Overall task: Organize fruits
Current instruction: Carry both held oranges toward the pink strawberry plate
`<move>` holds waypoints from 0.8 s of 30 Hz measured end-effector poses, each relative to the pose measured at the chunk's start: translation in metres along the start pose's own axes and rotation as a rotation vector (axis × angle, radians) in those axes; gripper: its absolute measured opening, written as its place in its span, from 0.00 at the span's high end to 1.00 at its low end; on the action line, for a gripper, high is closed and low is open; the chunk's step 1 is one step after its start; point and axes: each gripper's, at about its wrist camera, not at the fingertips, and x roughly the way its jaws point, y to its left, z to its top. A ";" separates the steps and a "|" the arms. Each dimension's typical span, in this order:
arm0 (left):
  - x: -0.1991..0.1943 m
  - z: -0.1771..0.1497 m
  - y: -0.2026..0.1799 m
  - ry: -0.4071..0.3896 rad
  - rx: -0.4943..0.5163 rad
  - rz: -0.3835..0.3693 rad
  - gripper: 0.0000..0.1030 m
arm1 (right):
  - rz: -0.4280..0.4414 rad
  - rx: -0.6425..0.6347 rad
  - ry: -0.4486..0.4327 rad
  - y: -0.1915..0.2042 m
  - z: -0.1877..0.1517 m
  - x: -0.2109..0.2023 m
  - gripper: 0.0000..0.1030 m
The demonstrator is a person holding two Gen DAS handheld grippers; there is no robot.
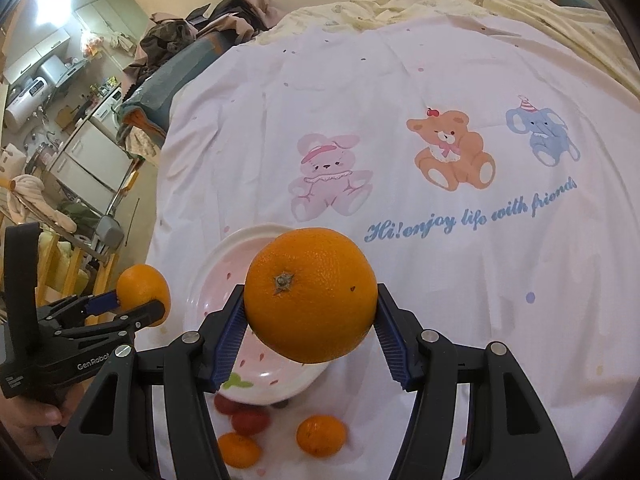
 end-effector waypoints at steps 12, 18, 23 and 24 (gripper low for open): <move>0.025 0.009 0.004 0.002 0.014 -0.003 0.48 | -0.021 -0.073 0.070 0.010 0.013 0.052 0.39; 0.026 0.006 0.012 0.010 -0.004 -0.027 0.48 | -0.032 -0.136 0.125 0.025 0.010 0.084 0.39; 0.029 0.008 0.017 0.023 -0.020 -0.035 0.48 | -0.046 -0.164 0.145 0.030 0.009 0.102 0.39; 0.030 0.008 0.017 0.026 -0.021 -0.035 0.48 | -0.038 -0.160 0.156 0.030 0.010 0.105 0.39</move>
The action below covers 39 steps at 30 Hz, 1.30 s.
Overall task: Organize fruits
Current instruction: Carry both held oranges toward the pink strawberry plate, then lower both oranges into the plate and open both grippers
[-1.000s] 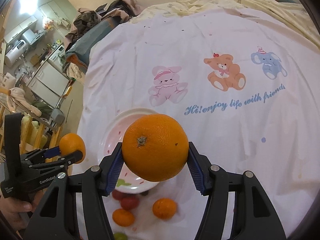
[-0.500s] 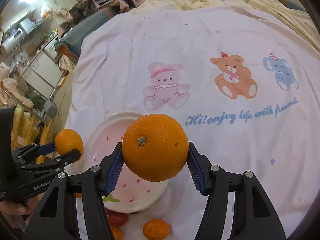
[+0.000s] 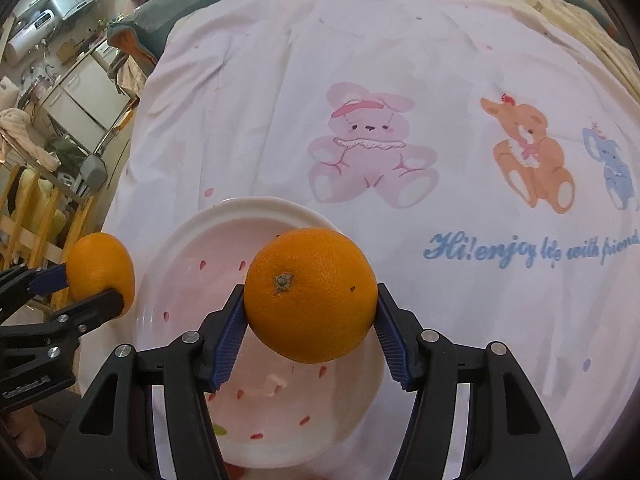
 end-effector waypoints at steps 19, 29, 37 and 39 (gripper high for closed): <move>0.014 -0.002 0.000 0.015 -0.011 -0.005 0.48 | 0.058 -0.014 0.064 0.007 -0.005 0.018 0.25; 0.027 0.004 -0.022 0.018 0.008 -0.059 0.48 | 0.072 0.104 -0.063 -0.024 -0.004 -0.032 0.15; 0.050 0.011 -0.044 0.056 0.053 -0.066 0.47 | 0.075 0.155 -0.104 -0.041 -0.011 -0.057 0.15; 0.052 0.016 -0.045 0.041 0.049 -0.063 0.47 | 0.081 0.168 -0.113 -0.045 -0.012 -0.062 0.15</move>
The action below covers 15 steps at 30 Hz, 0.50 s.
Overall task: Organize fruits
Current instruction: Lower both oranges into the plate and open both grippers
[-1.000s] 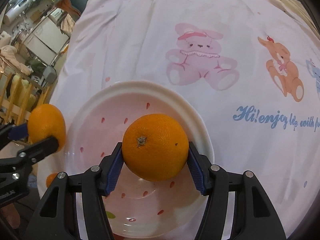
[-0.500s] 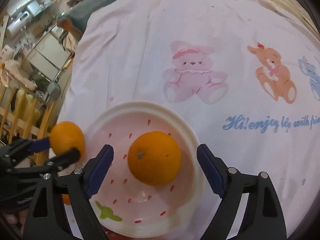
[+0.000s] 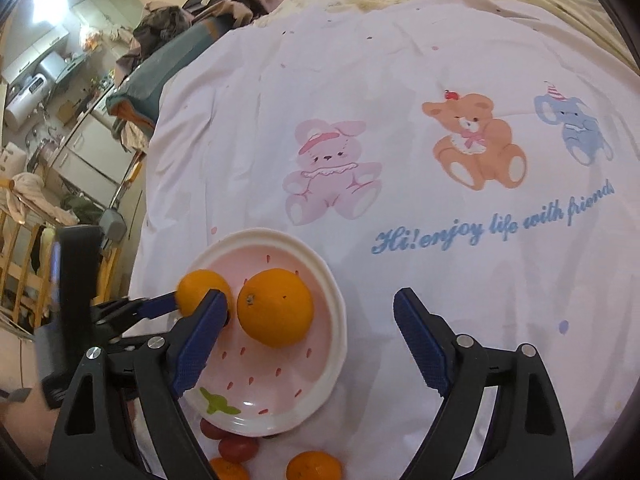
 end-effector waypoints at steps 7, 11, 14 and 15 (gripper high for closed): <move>0.001 0.003 -0.010 -0.004 0.022 -0.014 0.46 | 0.002 0.009 -0.021 0.000 0.005 -0.005 0.15; 0.001 0.004 -0.009 -0.002 0.024 -0.020 0.45 | 0.002 0.007 -0.015 0.000 0.006 -0.004 0.15; 0.001 0.005 -0.010 0.004 0.033 -0.005 0.38 | 0.001 0.001 -0.015 0.001 0.006 -0.004 0.15; 0.001 0.005 -0.010 0.001 0.038 0.005 0.32 | 0.001 0.000 -0.015 0.002 0.006 -0.004 0.15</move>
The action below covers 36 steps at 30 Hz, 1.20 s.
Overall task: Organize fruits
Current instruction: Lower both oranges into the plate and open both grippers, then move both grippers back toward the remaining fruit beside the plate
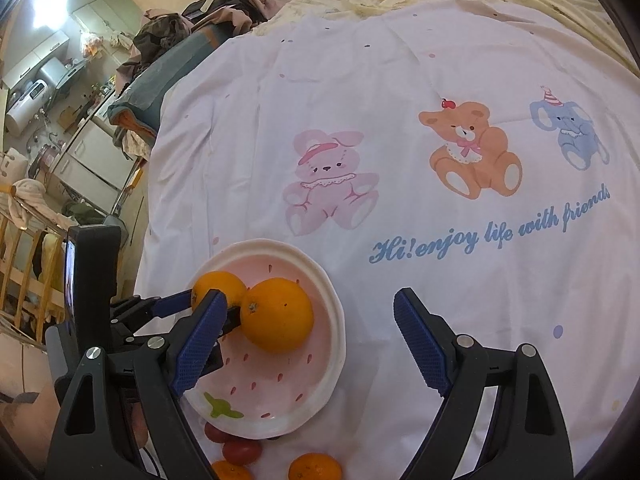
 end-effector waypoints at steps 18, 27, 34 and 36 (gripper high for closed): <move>-0.050 -0.014 0.014 -0.103 -0.047 -0.047 0.15 | -0.024 -0.065 -0.016 0.014 -0.013 -0.021 0.15; -0.105 -0.047 0.042 -0.167 -0.113 -0.065 0.15 | -0.019 -0.022 -0.059 0.011 -0.034 -0.058 0.15; -0.109 -0.082 0.073 -0.127 -0.242 -0.079 0.15 | 0.004 0.072 -0.058 0.000 -0.055 -0.073 0.15; -0.112 -0.090 0.078 -0.130 -0.257 -0.079 0.15 | 0.003 0.088 -0.047 0.001 -0.064 -0.074 0.15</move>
